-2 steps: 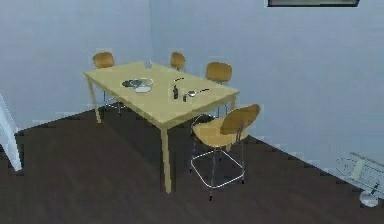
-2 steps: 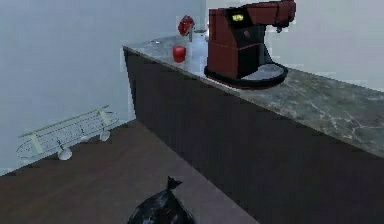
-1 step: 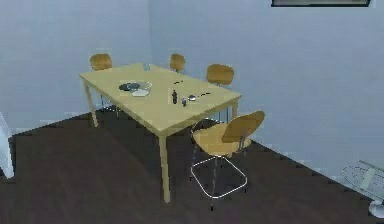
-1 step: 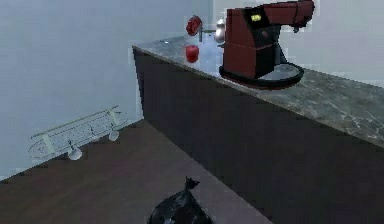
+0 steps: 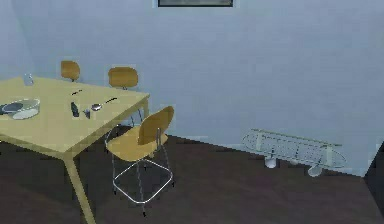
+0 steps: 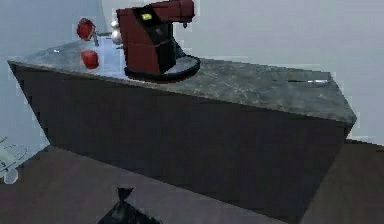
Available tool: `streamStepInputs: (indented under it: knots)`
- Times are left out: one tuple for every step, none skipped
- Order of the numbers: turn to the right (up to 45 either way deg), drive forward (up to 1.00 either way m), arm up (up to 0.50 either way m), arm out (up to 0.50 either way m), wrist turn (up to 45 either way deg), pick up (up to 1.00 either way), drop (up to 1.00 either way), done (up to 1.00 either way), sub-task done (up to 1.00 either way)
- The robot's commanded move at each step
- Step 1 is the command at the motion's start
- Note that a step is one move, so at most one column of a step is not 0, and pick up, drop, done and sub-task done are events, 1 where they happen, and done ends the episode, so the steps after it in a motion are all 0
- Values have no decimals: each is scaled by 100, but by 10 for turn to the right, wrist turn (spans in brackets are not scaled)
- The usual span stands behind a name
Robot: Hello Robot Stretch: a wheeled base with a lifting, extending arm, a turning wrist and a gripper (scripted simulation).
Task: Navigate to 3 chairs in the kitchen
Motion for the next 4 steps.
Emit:
streamStepInputs:
  knots:
    - [0, 30, 0, 0, 0, 0, 0, 0, 0]
    - [-210, 0, 0, 0, 0, 0, 0, 0, 0]
    - [0, 0, 0, 0, 0, 0, 0, 0, 100]
    - [-450, 0, 0, 0, 0, 0, 0, 0, 0]
